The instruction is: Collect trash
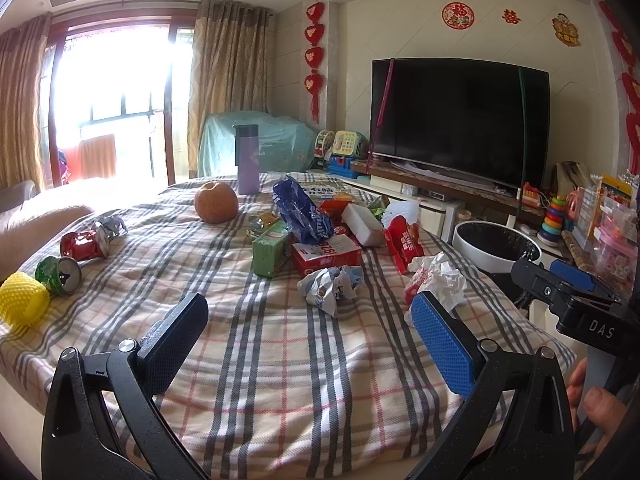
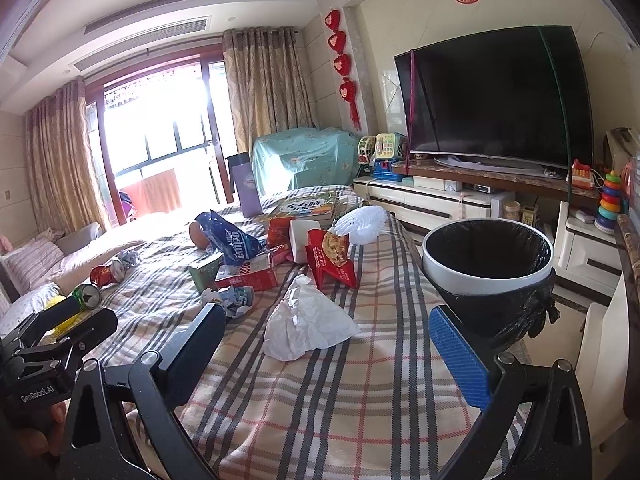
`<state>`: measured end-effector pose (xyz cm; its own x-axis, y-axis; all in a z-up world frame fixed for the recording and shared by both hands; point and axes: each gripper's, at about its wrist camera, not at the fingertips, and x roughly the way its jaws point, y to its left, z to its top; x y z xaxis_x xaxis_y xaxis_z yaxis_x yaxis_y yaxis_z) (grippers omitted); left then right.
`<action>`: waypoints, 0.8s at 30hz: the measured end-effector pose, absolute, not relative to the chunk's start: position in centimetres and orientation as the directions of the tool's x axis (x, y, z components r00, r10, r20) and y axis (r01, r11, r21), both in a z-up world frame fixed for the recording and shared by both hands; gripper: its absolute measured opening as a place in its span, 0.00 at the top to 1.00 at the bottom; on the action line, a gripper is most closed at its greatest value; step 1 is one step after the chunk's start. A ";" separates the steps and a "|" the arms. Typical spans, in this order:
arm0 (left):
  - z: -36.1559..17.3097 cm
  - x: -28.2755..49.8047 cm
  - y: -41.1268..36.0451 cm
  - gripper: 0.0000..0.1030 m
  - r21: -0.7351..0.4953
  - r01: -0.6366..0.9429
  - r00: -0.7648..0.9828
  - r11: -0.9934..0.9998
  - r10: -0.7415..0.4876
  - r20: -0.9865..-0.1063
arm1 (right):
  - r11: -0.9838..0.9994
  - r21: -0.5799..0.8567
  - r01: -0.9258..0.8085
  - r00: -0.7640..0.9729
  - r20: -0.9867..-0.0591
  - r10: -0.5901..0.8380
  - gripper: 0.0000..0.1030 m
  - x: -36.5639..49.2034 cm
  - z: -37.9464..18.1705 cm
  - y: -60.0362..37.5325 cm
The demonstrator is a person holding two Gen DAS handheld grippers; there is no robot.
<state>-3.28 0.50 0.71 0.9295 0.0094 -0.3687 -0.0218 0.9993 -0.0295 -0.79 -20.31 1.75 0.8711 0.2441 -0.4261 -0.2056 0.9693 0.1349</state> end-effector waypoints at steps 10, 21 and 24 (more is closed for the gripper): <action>0.6 -3.2 0.5 0.00 -0.038 -0.021 0.928 0.999 0.005 -0.374 | 0.967 0.138 -0.213 0.864 -0.437 0.252 0.01 -0.6 1.6 -20.2; 0.1 -2.6 1.0 0.00 -0.057 -0.016 0.918 0.998 -0.008 -0.396 | 0.965 0.141 -0.223 0.851 -0.454 0.263 0.01 -0.2 1.2 -19.9; 0.0 -2.3 1.2 0.00 -0.064 -0.016 0.914 0.998 -0.011 -0.405 | 0.964 0.145 -0.224 0.847 -0.461 0.266 0.01 0.0 1.1 -20.0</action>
